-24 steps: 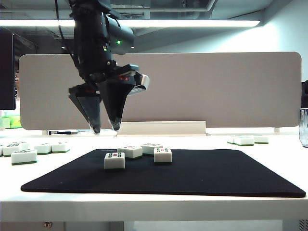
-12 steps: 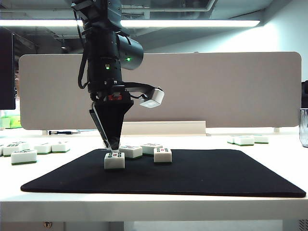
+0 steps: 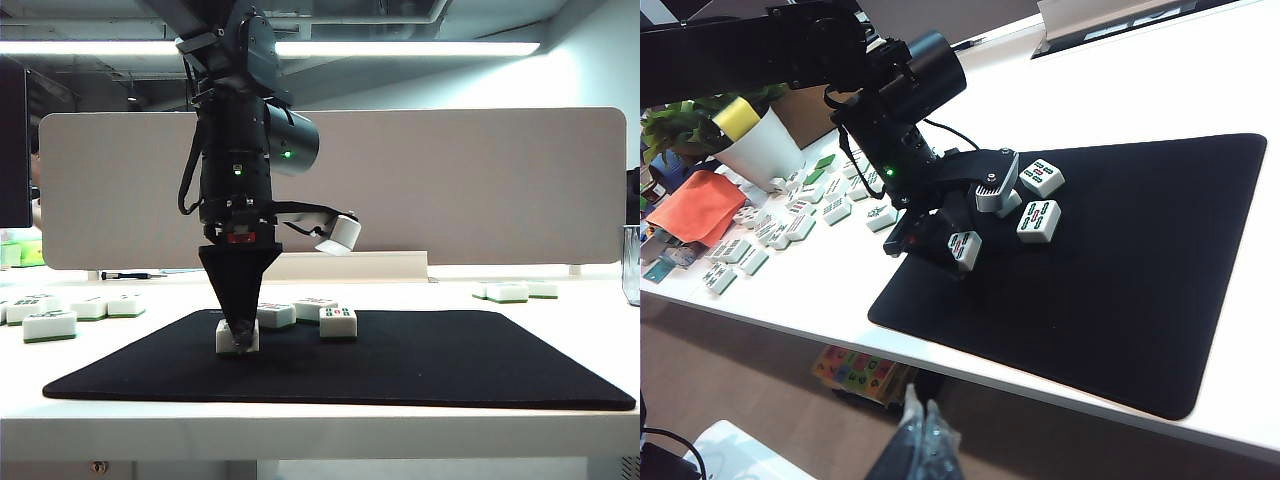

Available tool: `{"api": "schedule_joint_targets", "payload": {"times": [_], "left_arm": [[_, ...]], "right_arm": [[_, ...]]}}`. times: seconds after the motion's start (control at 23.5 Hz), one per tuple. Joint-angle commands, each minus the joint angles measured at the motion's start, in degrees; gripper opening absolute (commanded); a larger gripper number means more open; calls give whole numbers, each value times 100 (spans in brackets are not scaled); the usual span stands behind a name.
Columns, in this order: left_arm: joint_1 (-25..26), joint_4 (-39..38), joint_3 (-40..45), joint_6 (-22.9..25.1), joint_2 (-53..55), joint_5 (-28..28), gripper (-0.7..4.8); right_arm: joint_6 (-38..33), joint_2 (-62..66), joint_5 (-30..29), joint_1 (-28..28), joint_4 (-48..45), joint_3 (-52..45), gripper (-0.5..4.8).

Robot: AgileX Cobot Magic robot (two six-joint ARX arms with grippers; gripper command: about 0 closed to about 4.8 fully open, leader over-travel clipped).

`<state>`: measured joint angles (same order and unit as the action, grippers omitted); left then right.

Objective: Arrange four mahjong tiles into a neat stack, creating two layers of paired tiles.

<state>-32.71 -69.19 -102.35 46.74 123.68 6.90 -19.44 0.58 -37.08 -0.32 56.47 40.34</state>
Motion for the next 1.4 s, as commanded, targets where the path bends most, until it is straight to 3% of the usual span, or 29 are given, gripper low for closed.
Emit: {"api": "schedule_joint_targets", "payload": {"times": [0.04,0.3,0.38,0.47,0.64,0.81,1.02,1.15,1.4], "left_arm": [[-11,-42,-9,11,-9,17,205],[-173,131,-20,-48,-11,-70,204],[-317,426,-20,-46,-11,-125,204],[-496,1060,-20,-44,-9,-627,204],[-505,1661,-20,0,-9,-625,205],[-470,1753,-20,275,-7,-601,205],[-474,1755,-20,256,-4,-409,220],[-474,1766,-20,254,-4,-409,288],[-481,1416,-129,232,-68,-433,295]], "right_arm": [[17,-61,11,2,-57,15,-1],[17,-61,13,2,-59,15,-1],[17,-61,11,2,-59,15,-1],[17,-61,11,2,-59,15,-1],[17,-61,-13,2,-57,15,-1],[15,-61,-13,2,-55,15,-1],[17,-61,-11,2,-55,15,-1],[17,-61,-11,2,-55,15,-1],[17,-61,-7,2,-55,15,-1]]}}
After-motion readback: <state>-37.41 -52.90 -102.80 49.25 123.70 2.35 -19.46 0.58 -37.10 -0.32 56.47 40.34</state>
